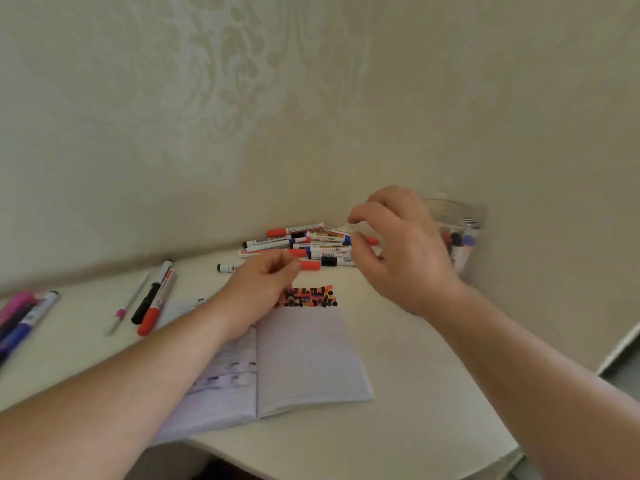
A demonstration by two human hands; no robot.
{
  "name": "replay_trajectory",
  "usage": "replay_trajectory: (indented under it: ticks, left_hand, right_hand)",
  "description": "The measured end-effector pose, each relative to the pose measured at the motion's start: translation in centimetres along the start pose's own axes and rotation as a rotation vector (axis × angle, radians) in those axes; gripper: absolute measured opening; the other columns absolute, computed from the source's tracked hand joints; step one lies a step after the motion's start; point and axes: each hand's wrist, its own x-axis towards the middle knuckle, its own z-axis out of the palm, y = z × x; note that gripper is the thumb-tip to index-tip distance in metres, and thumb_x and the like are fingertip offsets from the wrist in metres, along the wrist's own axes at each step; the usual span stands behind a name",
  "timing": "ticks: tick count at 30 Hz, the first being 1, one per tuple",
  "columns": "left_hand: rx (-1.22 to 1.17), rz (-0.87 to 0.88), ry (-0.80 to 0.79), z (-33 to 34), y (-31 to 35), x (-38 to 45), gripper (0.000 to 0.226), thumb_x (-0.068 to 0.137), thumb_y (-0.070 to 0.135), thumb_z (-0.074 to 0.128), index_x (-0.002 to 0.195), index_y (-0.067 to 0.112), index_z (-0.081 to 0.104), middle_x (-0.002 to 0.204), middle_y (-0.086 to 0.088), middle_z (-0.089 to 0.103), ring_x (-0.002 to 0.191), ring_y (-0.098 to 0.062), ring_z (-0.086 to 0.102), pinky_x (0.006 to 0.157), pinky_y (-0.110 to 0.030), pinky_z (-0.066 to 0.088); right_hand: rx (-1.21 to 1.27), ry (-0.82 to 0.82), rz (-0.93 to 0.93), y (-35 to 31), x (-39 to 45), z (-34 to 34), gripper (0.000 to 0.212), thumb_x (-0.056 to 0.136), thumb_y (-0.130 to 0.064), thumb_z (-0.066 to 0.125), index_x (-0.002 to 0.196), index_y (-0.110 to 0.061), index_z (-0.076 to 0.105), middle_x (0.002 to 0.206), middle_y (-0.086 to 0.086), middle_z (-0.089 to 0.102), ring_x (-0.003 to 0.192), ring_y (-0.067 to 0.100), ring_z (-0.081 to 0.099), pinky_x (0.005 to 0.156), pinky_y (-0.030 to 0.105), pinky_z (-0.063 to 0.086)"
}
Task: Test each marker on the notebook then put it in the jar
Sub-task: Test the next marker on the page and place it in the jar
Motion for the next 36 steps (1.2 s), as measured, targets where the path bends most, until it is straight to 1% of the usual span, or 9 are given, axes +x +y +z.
replay_trajectory:
  ticks: [4, 8, 15, 22, 24, 26, 28, 32, 36]
  left_hand:
    - [0.648, 0.040, 0.204, -3.7, -1.9, 3.1, 0.015, 0.098, 0.023, 0.063, 0.099, 0.038, 0.066, 0.111, 0.005, 0.064, 0.109, -0.023, 0.058, 0.092, -0.037, 0.046]
    - [0.968, -0.059, 0.129, -5.5, -4.1, 4.5, 0.026, 0.100, 0.029, 0.054, 0.125, 0.034, 0.061, 0.137, -0.002, 0.060, 0.128, -0.031, 0.047, 0.107, -0.041, 0.037]
    - [0.846, 0.005, 0.108, -6.4, -5.7, 4.5, 0.015, 0.100, 0.028, 0.063, 0.111, 0.038, 0.062, 0.121, 0.002, 0.065, 0.116, -0.026, 0.053, 0.097, -0.040, 0.043]
    - [0.674, 0.408, 0.065, -5.6, 1.9, 1.9, 0.012, 0.097, 0.032, 0.067, 0.107, 0.038, 0.068, 0.106, 0.018, 0.058, 0.096, -0.005, 0.054, 0.083, -0.026, 0.042]
    - [0.621, 0.483, 0.055, -4.2, 4.4, 0.8, 0.014, 0.091, 0.036, 0.075, 0.103, 0.039, 0.067, 0.100, 0.018, 0.064, 0.091, -0.002, 0.058, 0.079, -0.021, 0.043]
    - [0.508, 0.475, 0.056, -2.6, 6.0, -0.3, 0.024, 0.084, 0.034, 0.084, 0.101, 0.038, 0.068, 0.093, 0.021, 0.068, 0.088, 0.000, 0.062, 0.077, -0.013, 0.043]
    - [0.387, 0.448, 0.043, -1.2, 6.5, -0.9, 0.036, 0.079, 0.031, 0.088, 0.105, 0.042, 0.065, 0.097, 0.026, 0.069, 0.091, 0.002, 0.064, 0.078, -0.008, 0.042]
    - [0.438, 0.390, -0.053, -0.2, 4.6, -0.6, 0.050, 0.085, 0.058, 0.071, 0.129, 0.045, 0.050, 0.120, 0.023, 0.062, 0.114, 0.000, 0.058, 0.096, -0.026, 0.047]
    - [0.582, 0.343, -0.134, 0.0, 2.0, -0.9, 0.016, 0.104, 0.039, 0.053, 0.120, 0.039, 0.055, 0.112, 0.022, 0.068, 0.104, 0.000, 0.062, 0.091, -0.038, 0.051]
  right_hand:
    - [0.145, -0.168, 0.230, -1.1, -1.9, 6.1, 0.022, 0.092, -0.017, 0.066, 0.113, -0.017, 0.072, 0.107, -0.004, 0.060, 0.090, 0.007, 0.053, 0.074, 0.028, 0.047]
    - [0.287, -0.197, 0.467, -0.5, -3.1, 8.7, 0.026, 0.091, -0.010, 0.067, 0.113, -0.024, 0.072, 0.091, -0.019, 0.055, 0.082, -0.006, 0.051, 0.073, 0.006, 0.035]
    - [0.428, -0.287, 0.628, 0.9, -3.6, 8.5, 0.028, 0.097, -0.012, 0.064, 0.106, -0.038, 0.066, 0.066, -0.013, 0.055, 0.062, 0.006, 0.051, 0.061, 0.013, 0.042]
    - [0.323, -0.338, 0.491, -0.7, -3.3, 8.3, 0.050, 0.095, -0.042, 0.073, 0.143, -0.036, 0.061, 0.065, -0.007, 0.055, 0.065, 0.010, 0.054, 0.065, 0.035, 0.051]
    - [0.312, -0.319, 0.416, -1.2, -3.4, 8.1, 0.036, 0.093, -0.041, 0.075, 0.128, -0.036, 0.071, 0.060, -0.011, 0.050, 0.060, 0.009, 0.051, 0.058, 0.031, 0.044]
    - [0.356, -0.288, 0.394, -1.5, -3.7, 8.1, 0.006, 0.092, -0.032, 0.075, 0.091, -0.038, 0.073, 0.054, -0.013, 0.049, 0.054, 0.008, 0.049, 0.053, 0.025, 0.035]
    - [0.475, -0.273, 0.491, -1.7, -4.1, 8.3, 0.024, 0.090, -0.023, 0.071, 0.071, -0.034, 0.061, 0.054, -0.015, 0.053, 0.050, 0.006, 0.047, 0.052, 0.023, 0.034]
    - [1.190, -0.190, 0.880, -2.5, -3.4, 7.1, 0.010, 0.083, -0.017, 0.062, 0.074, -0.017, 0.059, 0.054, 0.003, 0.053, 0.047, 0.017, 0.046, 0.046, 0.027, 0.034]
    - [1.313, -0.256, 1.026, -2.5, -3.4, 7.0, 0.028, 0.102, -0.026, 0.066, 0.075, -0.020, 0.060, 0.064, 0.011, 0.060, 0.051, 0.020, 0.050, 0.047, 0.026, 0.036]
